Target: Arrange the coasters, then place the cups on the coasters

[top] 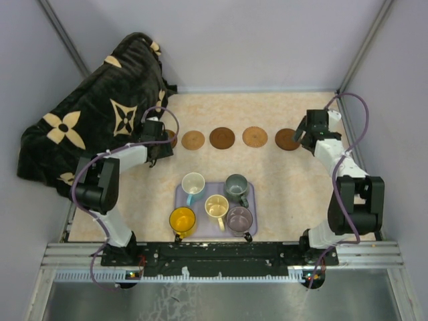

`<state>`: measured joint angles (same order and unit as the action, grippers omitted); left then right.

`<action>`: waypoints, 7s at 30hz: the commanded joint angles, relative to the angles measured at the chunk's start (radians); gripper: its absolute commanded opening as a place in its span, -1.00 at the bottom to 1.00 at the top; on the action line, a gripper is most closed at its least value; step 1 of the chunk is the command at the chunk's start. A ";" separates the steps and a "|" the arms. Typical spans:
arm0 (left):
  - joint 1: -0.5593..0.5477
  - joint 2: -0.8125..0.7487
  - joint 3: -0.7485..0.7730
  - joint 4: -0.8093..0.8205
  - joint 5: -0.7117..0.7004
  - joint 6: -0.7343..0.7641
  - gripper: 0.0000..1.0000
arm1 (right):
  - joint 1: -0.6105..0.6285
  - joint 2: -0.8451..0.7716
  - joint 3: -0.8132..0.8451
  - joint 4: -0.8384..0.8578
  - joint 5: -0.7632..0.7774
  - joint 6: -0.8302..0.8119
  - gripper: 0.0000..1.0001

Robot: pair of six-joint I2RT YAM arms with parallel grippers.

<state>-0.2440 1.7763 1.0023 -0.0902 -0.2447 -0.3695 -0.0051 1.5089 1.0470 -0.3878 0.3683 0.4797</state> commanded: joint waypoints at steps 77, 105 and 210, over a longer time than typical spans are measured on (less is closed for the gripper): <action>-0.216 -0.876 -0.348 -0.285 0.064 -0.100 0.59 | 0.906 -0.479 -0.185 -0.442 -0.020 0.323 0.59; -0.218 -0.914 -0.382 -0.298 0.059 -0.095 0.55 | 0.947 -0.227 -0.211 -0.227 -0.096 0.283 0.28; -0.217 -0.734 -0.343 -0.174 0.008 -0.075 0.50 | 0.091 0.176 0.165 0.190 -0.145 -0.322 -1.00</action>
<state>-0.4587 1.0382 0.6392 -0.2874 -0.2314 -0.4488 0.1001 1.6833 1.1599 -0.3191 0.2020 0.1650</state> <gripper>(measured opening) 0.753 0.198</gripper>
